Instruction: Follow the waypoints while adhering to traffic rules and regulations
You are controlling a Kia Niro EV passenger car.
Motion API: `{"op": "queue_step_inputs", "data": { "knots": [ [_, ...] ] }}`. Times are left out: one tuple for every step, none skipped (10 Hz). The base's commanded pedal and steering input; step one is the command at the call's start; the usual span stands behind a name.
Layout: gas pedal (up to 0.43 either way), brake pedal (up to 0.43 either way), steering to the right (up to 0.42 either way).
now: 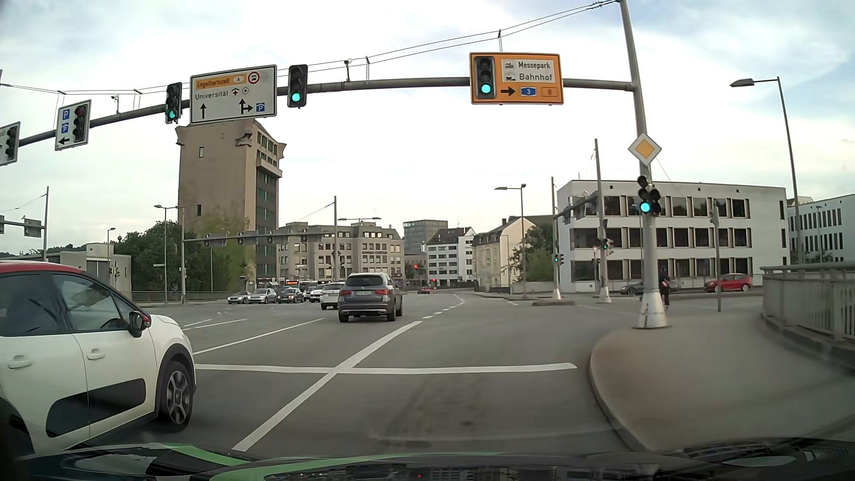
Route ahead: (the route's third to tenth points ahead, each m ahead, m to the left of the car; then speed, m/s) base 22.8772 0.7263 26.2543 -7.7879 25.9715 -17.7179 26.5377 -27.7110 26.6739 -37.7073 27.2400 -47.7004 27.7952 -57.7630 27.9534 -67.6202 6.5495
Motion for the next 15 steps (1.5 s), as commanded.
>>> {"op": "queue_step_inputs", "data": {
  "knots": [
    [0.000, 0.159, 0.007],
    [0.000, 0.159, 0.008],
    [0.000, 0.165, 0.010],
    [0.000, 0.171, 0.013],
    [0.000, 0.177, 0.017],
    [0.000, 0.177, 0.024],
    [0.000, 0.183, 0.029],
    [0.000, 0.177, 0.038],
    [0.000, 0.152, 0.050],
    [0.000, 0.146, 0.060],
    [0.000, 0.140, 0.076],
    [0.000, 0.122, 0.091],
    [0.000, 0.116, 0.110],
    [0.000, 0.116, 0.131],
    [0.000, 0.116, 0.146]
  ]
}}
